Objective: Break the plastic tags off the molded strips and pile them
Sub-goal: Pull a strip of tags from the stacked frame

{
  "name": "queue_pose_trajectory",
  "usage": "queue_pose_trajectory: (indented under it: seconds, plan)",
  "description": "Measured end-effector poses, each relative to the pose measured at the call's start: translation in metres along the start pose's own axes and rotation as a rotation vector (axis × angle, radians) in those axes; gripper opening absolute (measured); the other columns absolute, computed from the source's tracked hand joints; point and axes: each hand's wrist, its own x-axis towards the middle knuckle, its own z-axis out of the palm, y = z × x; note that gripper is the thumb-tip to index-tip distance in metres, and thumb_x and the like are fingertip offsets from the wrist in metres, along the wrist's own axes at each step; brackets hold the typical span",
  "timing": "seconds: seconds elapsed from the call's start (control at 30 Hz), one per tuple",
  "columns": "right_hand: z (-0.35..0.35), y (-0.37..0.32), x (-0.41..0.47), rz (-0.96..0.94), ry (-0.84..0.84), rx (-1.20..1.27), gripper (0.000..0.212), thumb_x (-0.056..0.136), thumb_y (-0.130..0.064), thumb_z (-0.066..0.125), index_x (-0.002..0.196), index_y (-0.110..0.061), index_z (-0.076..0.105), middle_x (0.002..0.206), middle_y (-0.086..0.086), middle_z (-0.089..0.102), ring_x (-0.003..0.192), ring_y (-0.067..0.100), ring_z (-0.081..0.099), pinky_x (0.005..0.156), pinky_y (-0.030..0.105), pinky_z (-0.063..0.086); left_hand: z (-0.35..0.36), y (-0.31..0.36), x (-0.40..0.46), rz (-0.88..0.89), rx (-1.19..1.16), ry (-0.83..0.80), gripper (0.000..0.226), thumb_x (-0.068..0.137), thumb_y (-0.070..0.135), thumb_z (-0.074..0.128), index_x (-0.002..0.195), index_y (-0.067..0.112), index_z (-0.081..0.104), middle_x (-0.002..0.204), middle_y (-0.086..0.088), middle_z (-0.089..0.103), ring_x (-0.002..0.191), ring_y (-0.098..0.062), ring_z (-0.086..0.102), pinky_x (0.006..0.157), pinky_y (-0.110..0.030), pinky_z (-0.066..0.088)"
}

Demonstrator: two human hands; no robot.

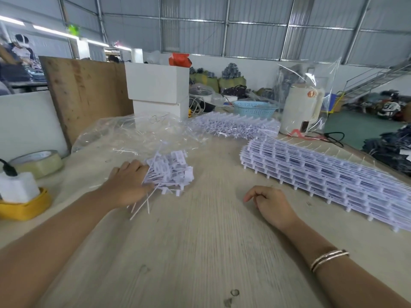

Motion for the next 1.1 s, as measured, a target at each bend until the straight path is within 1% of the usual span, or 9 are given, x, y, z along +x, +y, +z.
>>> queue_pose_trajectory:
  seconds: [0.13, 0.23, 0.3, 0.47, 0.6, 0.73, 0.87, 1.0, 1.1]
  plan:
    - [0.000, 0.002, 0.001, -0.001, -0.004, -0.008, 0.050, 0.082, 0.010, 0.038, 0.068, -0.030, 0.065, 0.046, -0.013, 0.052, 0.047, 0.010, 0.045, 0.051, 0.021, 0.036, -0.018, 0.002, -0.003, -0.062, -0.116, -0.008, 0.070, 0.081, 0.071, 0.044, 0.134, 0.025, 0.039, 0.135, -0.003, 0.041, 0.123, -0.026, 0.038, 0.098, -0.039, 0.028]
    - [0.001, 0.002, 0.000, -0.006, -0.004, -0.038, 0.050, 0.083, 0.009, 0.038, 0.069, -0.032, 0.065, 0.048, -0.014, 0.054, 0.047, 0.009, 0.046, 0.052, 0.021, 0.037, -0.029, 0.006, -0.007, -0.121, -0.173, -0.124, 0.118, 0.046, 0.095, 0.039, 0.141, 0.024, 0.031, 0.141, -0.003, 0.041, 0.126, -0.027, 0.042, 0.099, -0.039, 0.034]
    - [0.002, 0.001, 0.000, -0.008, -0.011, -0.057, 0.051, 0.083, 0.008, 0.039, 0.068, -0.034, 0.064, 0.051, -0.011, 0.054, 0.050, 0.013, 0.048, 0.056, 0.026, 0.041, -0.027, 0.006, -0.007, -0.143, -0.175, -0.210, 0.136, 0.032, 0.100, 0.041, 0.144, 0.024, 0.022, 0.144, -0.003, 0.038, 0.127, -0.026, 0.042, 0.098, -0.038, 0.036]
    - [0.002, 0.000, 0.000, 0.010, -0.031, -0.068, 0.052, 0.082, 0.005, 0.038, 0.066, -0.038, 0.061, 0.059, -0.002, 0.061, 0.056, 0.018, 0.053, 0.060, 0.030, 0.044, -0.009, 0.009, 0.003, 0.000, -0.093, -0.162, 0.119, 0.046, 0.093, 0.053, 0.140, 0.028, 0.021, 0.138, 0.001, 0.039, 0.125, -0.022, 0.038, 0.100, -0.037, 0.030]
    - [0.002, -0.001, 0.002, 0.013, -0.056, -0.088, 0.050, 0.083, 0.004, 0.038, 0.067, -0.037, 0.062, 0.062, -0.001, 0.063, 0.054, 0.015, 0.051, 0.061, 0.029, 0.045, -0.004, 0.027, 0.006, 0.103, -0.335, -0.189, 0.109, 0.045, 0.090, 0.057, 0.134, 0.041, 0.017, 0.133, 0.007, 0.036, 0.111, -0.016, 0.049, 0.090, -0.034, 0.042]
    - [0.003, -0.002, 0.003, 0.011, -0.060, -0.103, 0.049, 0.083, 0.004, 0.039, 0.068, -0.037, 0.061, 0.061, -0.003, 0.061, 0.051, 0.011, 0.049, 0.061, 0.027, 0.044, 0.003, 0.058, 0.017, 0.197, -0.228, -0.091, 0.104, 0.055, 0.087, 0.054, 0.137, 0.038, 0.015, 0.136, 0.002, 0.044, 0.113, -0.022, 0.051, 0.082, -0.033, 0.038]
    - [0.005, 0.000, 0.003, 0.013, -0.061, -0.108, 0.048, 0.085, 0.002, 0.039, 0.072, -0.038, 0.061, 0.061, -0.004, 0.061, 0.045, 0.002, 0.045, 0.056, 0.023, 0.039, 0.006, 0.072, 0.034, 0.178, -0.207, 0.038, 0.102, 0.063, 0.076, 0.062, 0.139, 0.028, 0.015, 0.120, -0.005, 0.061, 0.099, -0.026, 0.060, 0.071, -0.031, 0.036]
    - [0.006, 0.001, 0.003, -0.015, -0.028, -0.089, 0.043, 0.086, 0.004, 0.039, 0.087, -0.032, 0.063, 0.070, -0.008, 0.056, 0.051, 0.001, 0.046, 0.055, 0.014, 0.036, 0.000, 0.064, 0.046, 0.093, -0.333, -0.192, 0.127, 0.052, 0.073, 0.073, 0.142, 0.032, -0.005, 0.133, 0.001, 0.053, 0.111, -0.023, 0.056, 0.093, -0.036, 0.042]
    - [0.007, -0.003, 0.004, -0.049, 0.000, -0.120, 0.042, 0.084, 0.004, 0.044, 0.111, -0.022, 0.062, 0.093, -0.007, 0.047, 0.073, -0.002, 0.045, 0.069, 0.011, 0.036, -0.009, 0.056, 0.050, 0.043, -0.360, -0.395, 0.146, 0.038, 0.076, 0.076, 0.145, 0.031, -0.012, 0.149, 0.000, 0.034, 0.129, -0.023, 0.043, 0.107, -0.040, 0.035]
